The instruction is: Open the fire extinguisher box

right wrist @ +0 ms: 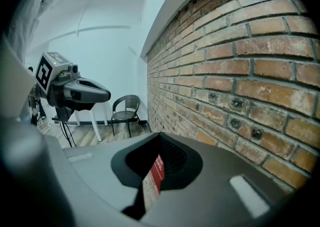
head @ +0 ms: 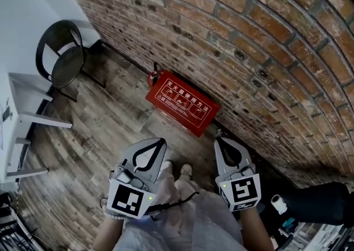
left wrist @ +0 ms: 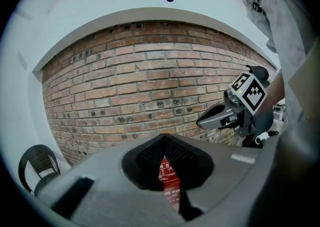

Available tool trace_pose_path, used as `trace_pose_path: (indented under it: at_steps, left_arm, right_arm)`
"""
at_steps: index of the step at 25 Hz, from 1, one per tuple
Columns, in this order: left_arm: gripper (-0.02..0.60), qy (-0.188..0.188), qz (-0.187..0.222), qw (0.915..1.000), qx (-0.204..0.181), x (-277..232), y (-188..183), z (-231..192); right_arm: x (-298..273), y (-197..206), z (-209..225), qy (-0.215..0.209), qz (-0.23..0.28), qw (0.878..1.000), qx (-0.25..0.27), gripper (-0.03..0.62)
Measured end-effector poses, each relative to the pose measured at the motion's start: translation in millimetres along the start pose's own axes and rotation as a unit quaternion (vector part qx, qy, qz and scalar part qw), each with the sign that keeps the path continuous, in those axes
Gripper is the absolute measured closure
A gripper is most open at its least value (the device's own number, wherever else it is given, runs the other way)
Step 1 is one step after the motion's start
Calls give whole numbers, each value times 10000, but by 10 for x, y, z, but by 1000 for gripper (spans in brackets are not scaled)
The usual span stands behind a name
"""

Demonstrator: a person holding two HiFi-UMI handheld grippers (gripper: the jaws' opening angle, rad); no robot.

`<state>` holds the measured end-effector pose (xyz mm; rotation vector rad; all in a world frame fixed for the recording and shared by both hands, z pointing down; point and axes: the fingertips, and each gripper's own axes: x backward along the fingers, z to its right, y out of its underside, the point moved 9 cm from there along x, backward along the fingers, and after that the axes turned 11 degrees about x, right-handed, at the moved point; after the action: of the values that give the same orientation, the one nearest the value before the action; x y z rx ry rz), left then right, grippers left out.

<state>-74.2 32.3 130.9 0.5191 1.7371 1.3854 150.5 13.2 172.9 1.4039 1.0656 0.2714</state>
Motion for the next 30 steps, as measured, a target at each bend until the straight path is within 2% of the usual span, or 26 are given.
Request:
trace_pose_path:
  at_steps: [8, 18, 30]
  left_arm:
    - [581, 218, -213, 9995, 96, -191, 292, -123]
    - [581, 388, -370, 9983, 212, -498, 750, -287]
    - [581, 374, -619, 9961, 507, -928, 1504, -382]
  right_arm:
    - [-288, 222, -39, -82, -127, 9997, -174, 588]
    - [-609, 751, -37, -88, -441, 9982, -403, 588]
    - [-1055, 1382, -58, -206, -860, 9945, -553, 588]
